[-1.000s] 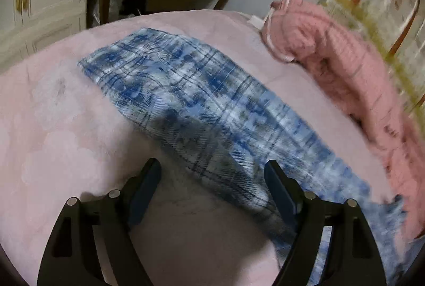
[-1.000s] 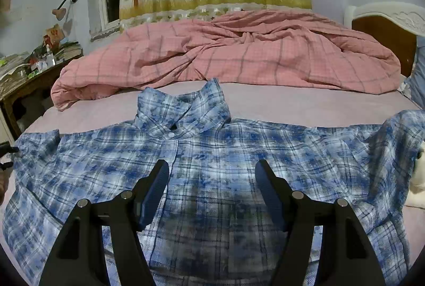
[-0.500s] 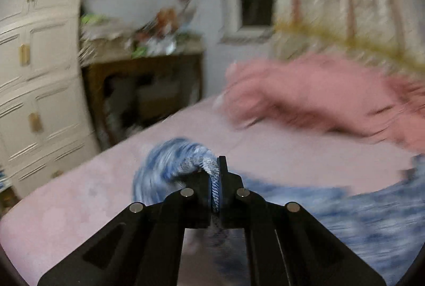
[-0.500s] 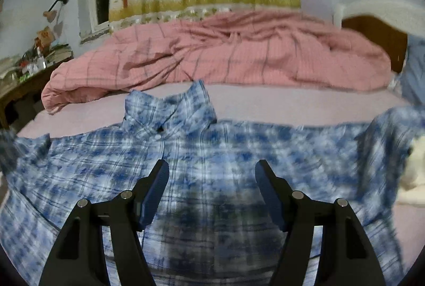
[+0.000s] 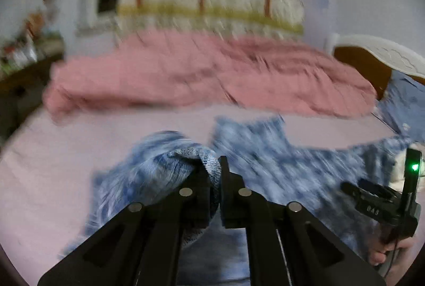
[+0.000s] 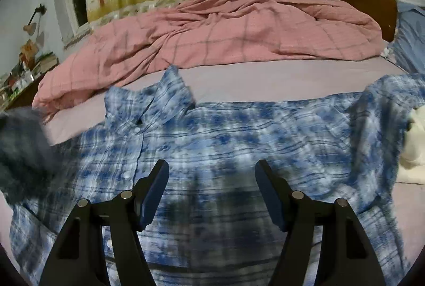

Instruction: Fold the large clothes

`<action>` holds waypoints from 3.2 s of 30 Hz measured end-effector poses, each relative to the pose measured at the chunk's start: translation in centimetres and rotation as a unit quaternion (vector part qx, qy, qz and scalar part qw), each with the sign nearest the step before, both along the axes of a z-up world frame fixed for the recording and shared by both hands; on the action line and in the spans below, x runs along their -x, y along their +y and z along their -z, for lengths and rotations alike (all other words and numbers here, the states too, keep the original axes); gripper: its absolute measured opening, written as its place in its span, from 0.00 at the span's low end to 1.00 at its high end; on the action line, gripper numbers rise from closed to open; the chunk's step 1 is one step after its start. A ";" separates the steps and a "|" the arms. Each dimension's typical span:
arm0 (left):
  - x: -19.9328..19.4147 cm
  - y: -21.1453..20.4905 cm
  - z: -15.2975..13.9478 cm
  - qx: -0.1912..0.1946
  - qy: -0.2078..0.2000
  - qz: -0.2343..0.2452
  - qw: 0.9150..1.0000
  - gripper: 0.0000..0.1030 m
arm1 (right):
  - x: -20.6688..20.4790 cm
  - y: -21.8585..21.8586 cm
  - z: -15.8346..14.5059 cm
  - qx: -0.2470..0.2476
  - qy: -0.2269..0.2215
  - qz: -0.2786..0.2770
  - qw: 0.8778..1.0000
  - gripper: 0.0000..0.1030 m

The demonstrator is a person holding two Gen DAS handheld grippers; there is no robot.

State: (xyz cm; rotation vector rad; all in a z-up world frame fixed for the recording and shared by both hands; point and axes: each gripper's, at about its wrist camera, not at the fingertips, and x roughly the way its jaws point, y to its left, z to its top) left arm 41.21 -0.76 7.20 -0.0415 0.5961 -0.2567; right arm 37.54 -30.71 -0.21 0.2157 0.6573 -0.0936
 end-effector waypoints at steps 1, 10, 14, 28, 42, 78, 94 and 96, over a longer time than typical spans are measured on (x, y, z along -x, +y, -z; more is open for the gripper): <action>-0.8 -0.9 1.4 -0.006 0.026 0.003 1.000 0.08 | 0.1 -0.6 -0.2 -0.015 0.000 0.000 1.000 0.67; 1.2 -0.7 7.7 -0.075 0.092 0.008 0.993 0.76 | 0.2 -1.5 -0.8 -0.023 -0.006 -0.002 1.000 0.67; 4.1 1.6 6.2 -0.043 0.055 -0.012 0.997 0.76 | 0.6 -0.7 -1.2 -0.009 -0.019 -0.008 1.000 0.68; 0.8 13.3 5.9 -0.004 0.086 -0.178 0.980 0.81 | 4.1 8.4 -5.0 0.092 -0.089 -0.076 0.989 0.67; -1.4 18.4 11.4 -0.032 0.184 -0.266 0.946 0.27 | -2.6 30.1 -1.5 0.132 0.054 -0.327 0.934 0.59; -2.3 12.9 11.2 -0.055 0.147 -0.156 0.975 0.61 | -2.0 2.7 -0.5 0.104 0.068 -0.071 0.990 0.54; -1.3 15.1 9.6 0.009 0.108 -0.174 0.979 0.60 | -6.3 4.1 -0.3 0.143 0.030 -0.097 0.985 0.05; -1.7 15.4 10.3 0.019 0.123 -0.170 0.978 0.60 | -4.0 4.8 -4.3 0.148 -0.066 -0.108 0.981 0.05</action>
